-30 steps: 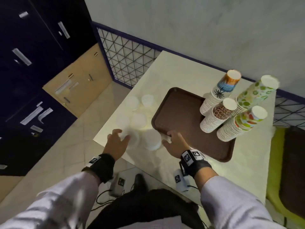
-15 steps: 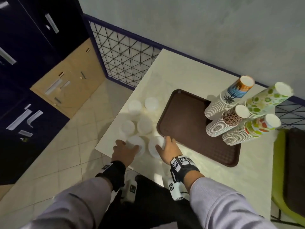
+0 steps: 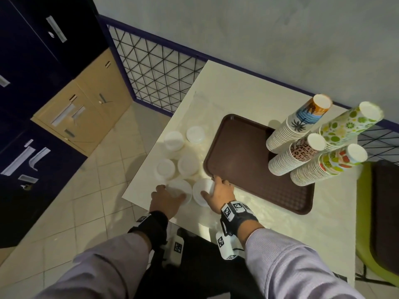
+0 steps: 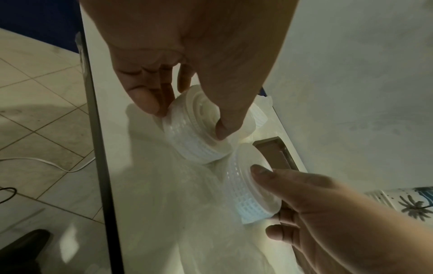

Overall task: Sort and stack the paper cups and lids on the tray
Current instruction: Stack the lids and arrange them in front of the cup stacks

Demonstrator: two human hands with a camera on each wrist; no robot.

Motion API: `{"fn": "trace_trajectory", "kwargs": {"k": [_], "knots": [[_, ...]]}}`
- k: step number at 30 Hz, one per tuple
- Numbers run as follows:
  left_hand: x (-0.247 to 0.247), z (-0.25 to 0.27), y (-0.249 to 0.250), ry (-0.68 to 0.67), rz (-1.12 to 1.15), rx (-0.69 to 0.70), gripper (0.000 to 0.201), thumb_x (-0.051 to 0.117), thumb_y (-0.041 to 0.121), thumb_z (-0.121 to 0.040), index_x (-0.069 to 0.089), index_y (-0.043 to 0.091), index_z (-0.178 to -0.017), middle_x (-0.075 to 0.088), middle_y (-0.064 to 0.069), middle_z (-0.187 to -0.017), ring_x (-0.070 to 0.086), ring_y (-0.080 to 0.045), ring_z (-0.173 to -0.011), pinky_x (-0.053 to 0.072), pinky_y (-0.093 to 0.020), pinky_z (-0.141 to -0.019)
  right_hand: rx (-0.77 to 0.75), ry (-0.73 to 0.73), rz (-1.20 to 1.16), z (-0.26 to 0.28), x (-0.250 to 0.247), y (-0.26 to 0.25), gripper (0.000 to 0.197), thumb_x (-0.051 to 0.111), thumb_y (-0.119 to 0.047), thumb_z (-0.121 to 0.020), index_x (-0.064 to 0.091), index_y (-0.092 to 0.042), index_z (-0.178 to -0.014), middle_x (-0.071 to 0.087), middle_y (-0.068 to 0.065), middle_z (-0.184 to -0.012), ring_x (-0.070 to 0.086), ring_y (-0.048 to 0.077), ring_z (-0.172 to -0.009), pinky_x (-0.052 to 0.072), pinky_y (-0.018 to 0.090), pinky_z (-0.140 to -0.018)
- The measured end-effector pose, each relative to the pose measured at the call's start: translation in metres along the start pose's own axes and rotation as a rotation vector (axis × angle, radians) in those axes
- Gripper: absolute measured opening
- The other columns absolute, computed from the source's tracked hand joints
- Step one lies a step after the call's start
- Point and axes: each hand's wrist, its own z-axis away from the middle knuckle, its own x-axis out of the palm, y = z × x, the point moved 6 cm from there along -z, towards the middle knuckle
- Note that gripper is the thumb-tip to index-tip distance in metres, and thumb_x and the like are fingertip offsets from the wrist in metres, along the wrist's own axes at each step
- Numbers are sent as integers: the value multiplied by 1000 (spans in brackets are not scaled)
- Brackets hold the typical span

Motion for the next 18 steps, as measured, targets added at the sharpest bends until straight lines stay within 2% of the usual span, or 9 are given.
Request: {"fn": "trace_trajectory", "kwargs": {"k": [2, 6, 10, 12, 15, 17, 18], "knots": [[1, -2, -2, -7, -5, -8, 90, 83, 47, -82, 37, 5, -147, 44, -18, -140, 49, -26, -105, 50, -37, -94, 6, 3, -12, -1, 0, 2, 79, 63, -57, -86, 34, -17, -148, 49, 18, -138, 42, 38, -127, 36, 43, -107], [3, -6, -5, -13, -13, -15, 88, 83, 49, -80, 42, 6, -144, 43, -17, -137, 49, -22, -100, 50, -33, -87, -4, 17, -47, 3, 0, 4, 78, 67, -54, -85, 35, -20, -147, 45, 16, -136, 42, 37, -127, 41, 43, -104], [1, -7, -6, -17, 12, -12, 84, 86, 51, -76, 49, 7, -138, 46, -14, -132, 54, -21, -98, 53, -34, -84, -55, 35, -125, 8, -1, 1, 78, 72, -47, -83, 36, -21, -148, 35, 12, -135, 54, 36, -119, 46, 38, -104], [-2, -5, -6, -4, 44, -9, 86, 89, 50, -70, 50, 8, -134, 48, -11, -129, 58, -23, -101, 57, -37, -86, -88, 41, -172, 10, -2, 0, 79, 74, -42, -83, 36, -20, -149, 29, 10, -135, 55, 34, -117, 44, 33, -104], [-4, -5, -5, 21, 39, 3, 81, 93, 49, -64, 51, 11, -122, 51, -8, -122, 60, -26, -102, 59, -40, -86, -123, 75, -175, 11, -6, 1, 79, 77, -41, -81, 39, -19, -147, 25, 6, -127, 50, 31, -119, 38, 27, -106], [-3, -6, -4, 16, 45, 30, 73, 93, 46, -65, 50, 11, -111, 56, -9, -113, 60, -23, -95, 57, -35, -76, -120, 64, -184, 12, -7, 4, 81, 77, -42, -80, 39, -20, -147, 24, 4, -124, 46, 29, -121, 36, 25, -105], [-2, -4, -3, 1, 55, 40, 67, 93, 42, -68, 49, 10, -108, 58, -10, -109, 59, -22, -91, 52, -30, -69, -110, 51, -195, 12, -6, 5, 84, 77, -44, -80, 36, -20, -149, 27, 5, -128, 46, 30, -124, 36, 27, -107]]}}
